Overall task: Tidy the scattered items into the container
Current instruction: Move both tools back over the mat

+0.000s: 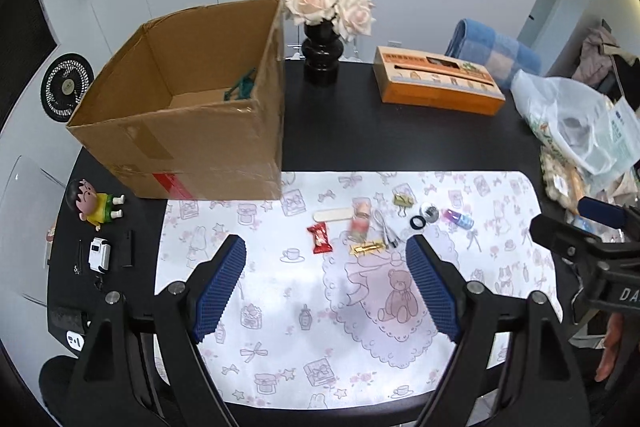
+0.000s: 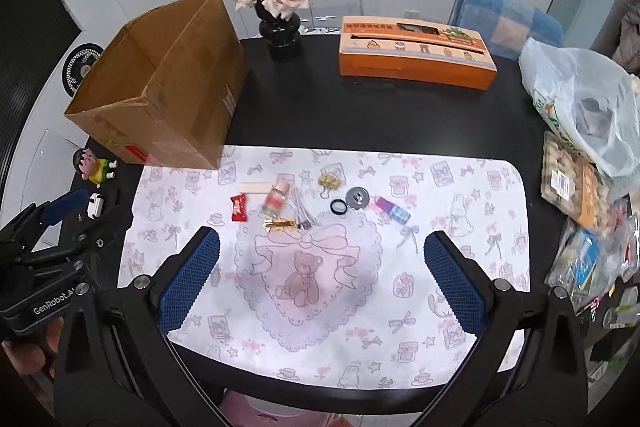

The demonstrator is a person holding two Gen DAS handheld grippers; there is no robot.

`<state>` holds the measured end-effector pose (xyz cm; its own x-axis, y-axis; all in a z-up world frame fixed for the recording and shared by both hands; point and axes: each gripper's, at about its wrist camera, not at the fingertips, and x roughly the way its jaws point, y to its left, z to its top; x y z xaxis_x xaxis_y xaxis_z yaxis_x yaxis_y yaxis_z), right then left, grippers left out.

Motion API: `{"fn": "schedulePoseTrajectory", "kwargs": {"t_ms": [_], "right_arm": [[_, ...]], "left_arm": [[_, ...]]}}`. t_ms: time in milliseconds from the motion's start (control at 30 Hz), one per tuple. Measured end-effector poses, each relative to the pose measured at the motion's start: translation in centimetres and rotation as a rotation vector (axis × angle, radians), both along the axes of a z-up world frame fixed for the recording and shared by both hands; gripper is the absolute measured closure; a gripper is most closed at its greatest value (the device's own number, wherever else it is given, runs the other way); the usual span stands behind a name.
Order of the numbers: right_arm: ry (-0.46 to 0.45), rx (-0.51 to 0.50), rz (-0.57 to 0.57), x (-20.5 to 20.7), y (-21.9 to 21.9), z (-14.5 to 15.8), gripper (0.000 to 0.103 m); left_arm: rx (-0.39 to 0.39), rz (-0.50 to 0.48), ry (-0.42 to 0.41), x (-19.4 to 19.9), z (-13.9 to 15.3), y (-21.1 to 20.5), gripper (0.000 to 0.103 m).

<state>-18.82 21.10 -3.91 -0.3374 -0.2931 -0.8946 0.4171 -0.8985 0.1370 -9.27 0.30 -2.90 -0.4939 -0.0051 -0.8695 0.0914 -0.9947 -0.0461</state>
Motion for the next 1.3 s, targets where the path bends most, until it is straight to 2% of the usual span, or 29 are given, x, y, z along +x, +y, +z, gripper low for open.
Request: {"fn": "schedulePoseTrajectory", "kwargs": {"t_ms": [367,600,767,833,1033,1300], "right_arm": [[-0.02,0.007,-0.001,-0.2,1.0,-2.0,0.0],[-0.036,0.01,0.004,-1.1,1.3,-3.9,0.0],[-0.024,0.005,0.022,-1.6,1.4,-4.7,0.0],[-0.023,0.009,0.029,-2.0,1.4,-5.3,0.0],[-0.026,0.038,0.047,-3.6,1.2,-8.1,0.0],[-0.067,0.031,0.074,-6.3,0.9,-12.9,0.0]], "left_arm": [[-0.021,0.029,0.014,0.6,-1.0,1.1,0.022],[0.004,0.034,-0.027,-0.2,-3.2,1.0,0.022],[-0.03,0.049,-0.033,-0.8,-5.0,1.2,0.022],[-0.022,0.051,-0.046,-1.3,-6.1,1.2,0.022],[-0.041,0.076,-0.046,-2.3,-8.2,1.5,0.022],[-0.022,0.066,-0.082,-4.6,-11.5,1.5,0.022]]}}
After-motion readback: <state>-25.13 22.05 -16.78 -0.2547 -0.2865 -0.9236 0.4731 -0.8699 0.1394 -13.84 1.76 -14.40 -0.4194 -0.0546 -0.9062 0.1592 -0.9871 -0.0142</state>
